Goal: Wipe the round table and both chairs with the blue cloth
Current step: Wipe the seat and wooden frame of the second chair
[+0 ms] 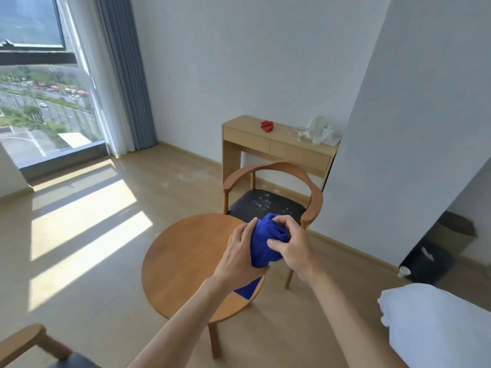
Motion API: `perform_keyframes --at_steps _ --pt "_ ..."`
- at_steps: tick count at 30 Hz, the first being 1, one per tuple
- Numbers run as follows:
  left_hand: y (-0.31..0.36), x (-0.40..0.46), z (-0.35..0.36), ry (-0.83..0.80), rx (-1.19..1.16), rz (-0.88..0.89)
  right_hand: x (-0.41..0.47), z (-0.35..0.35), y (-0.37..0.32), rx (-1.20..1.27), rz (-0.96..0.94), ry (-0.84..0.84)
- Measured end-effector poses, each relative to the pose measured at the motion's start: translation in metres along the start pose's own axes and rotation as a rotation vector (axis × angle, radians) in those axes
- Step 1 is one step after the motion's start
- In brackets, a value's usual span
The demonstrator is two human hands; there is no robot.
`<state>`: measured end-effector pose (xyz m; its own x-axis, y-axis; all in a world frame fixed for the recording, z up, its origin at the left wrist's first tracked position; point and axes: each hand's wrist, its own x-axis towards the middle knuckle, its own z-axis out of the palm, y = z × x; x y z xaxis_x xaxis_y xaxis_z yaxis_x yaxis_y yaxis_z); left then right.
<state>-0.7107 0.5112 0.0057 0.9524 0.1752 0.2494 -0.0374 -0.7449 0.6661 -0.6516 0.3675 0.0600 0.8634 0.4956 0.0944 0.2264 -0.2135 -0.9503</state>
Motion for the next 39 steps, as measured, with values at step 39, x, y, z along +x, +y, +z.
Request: perform_keyframes --at_steps 39 --pt "-0.021 0.443 -0.025 0.261 0.225 -0.115 0.469 -0.169 0.021 -0.665 -0.484 -0.355"
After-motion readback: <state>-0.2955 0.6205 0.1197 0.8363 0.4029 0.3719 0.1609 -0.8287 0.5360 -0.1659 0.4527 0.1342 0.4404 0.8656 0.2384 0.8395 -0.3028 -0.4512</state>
